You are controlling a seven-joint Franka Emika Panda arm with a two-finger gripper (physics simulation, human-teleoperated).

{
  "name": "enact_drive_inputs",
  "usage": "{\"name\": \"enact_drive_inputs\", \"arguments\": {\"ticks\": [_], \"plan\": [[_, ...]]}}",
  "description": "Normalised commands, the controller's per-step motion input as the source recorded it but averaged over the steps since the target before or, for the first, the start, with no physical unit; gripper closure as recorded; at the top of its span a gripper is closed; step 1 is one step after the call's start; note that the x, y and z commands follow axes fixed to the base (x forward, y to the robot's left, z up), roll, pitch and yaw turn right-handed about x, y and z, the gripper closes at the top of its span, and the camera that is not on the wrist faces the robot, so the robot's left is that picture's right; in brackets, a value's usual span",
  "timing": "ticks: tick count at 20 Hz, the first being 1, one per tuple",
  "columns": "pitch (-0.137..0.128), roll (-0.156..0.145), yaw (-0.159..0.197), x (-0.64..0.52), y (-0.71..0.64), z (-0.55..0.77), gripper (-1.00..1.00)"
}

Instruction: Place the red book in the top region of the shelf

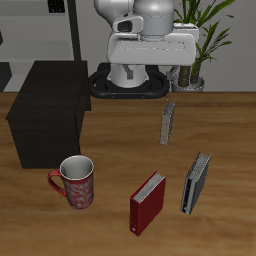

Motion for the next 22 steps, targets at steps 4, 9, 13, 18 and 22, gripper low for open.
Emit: {"name": "enact_drive_inputs", "arguments": {"ticks": [4,9,13,18,22], "plan": [[-0.065,0.015,0.039,0.46,-0.16,-0.03,-1.00],[-0.024,-0.022,-0.041,0.48,-0.21,-0.13,-1.00],[0.001,0.008,-0.006,0.24,-0.08,-0.20,-1.00],[0.015,-0.041,-0.035,0.41,-0.19,-0.33,-1.00],[-0.016,0.013,-0.082,0.28,0.00,-0.25,-1.00]]}}
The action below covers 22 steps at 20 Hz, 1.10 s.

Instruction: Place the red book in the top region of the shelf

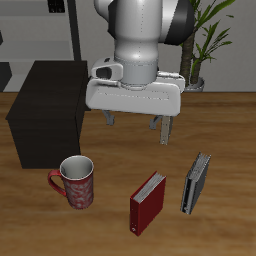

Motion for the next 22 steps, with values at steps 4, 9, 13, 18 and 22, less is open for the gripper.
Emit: {"name": "enact_drive_inputs", "arguments": {"ticks": [4,9,13,18,22], "plan": [[-0.038,0.007,-0.036,0.08,0.15,-0.20,-1.00],[-0.041,0.064,-0.090,0.04,0.39,-0.24,-1.00],[-0.029,0.008,-0.040,0.11,0.06,-0.13,-1.00],[-0.007,-0.013,-0.063,0.14,-0.02,-0.20,-1.00],[0.002,-0.014,-0.051,0.12,0.01,-0.33,-1.00]]}}
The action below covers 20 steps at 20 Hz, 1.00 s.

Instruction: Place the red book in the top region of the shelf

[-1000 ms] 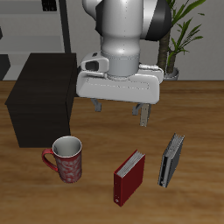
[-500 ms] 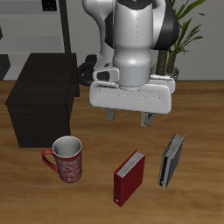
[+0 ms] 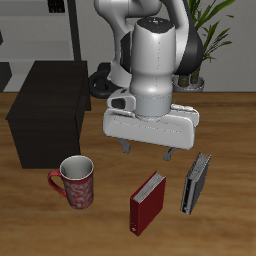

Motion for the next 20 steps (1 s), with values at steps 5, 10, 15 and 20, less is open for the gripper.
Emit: {"name": "enact_drive_inputs", "arguments": {"ticks": [5,10,15,20], "plan": [[0.010,-0.011,-0.062,0.05,0.06,-0.36,-1.00],[0.010,-0.003,-0.028,0.08,-0.01,-0.22,-1.00],[0.021,-0.034,-0.036,0.06,-0.04,-0.30,-1.00],[0.034,0.001,-0.020,0.03,-0.05,-0.26,-1.00]]}}
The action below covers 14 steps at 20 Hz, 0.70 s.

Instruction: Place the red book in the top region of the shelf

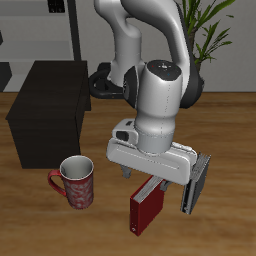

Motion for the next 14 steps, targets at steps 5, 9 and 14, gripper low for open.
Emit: {"name": "enact_drive_inputs", "arguments": {"ticks": [5,9,14], "plan": [[0.044,-0.008,-0.013,0.07,-0.03,-0.26,-1.00],[0.056,0.033,-0.022,0.05,0.00,-0.22,-1.00],[0.023,-0.002,-0.013,0.08,-0.10,-0.12,1.00]]}}
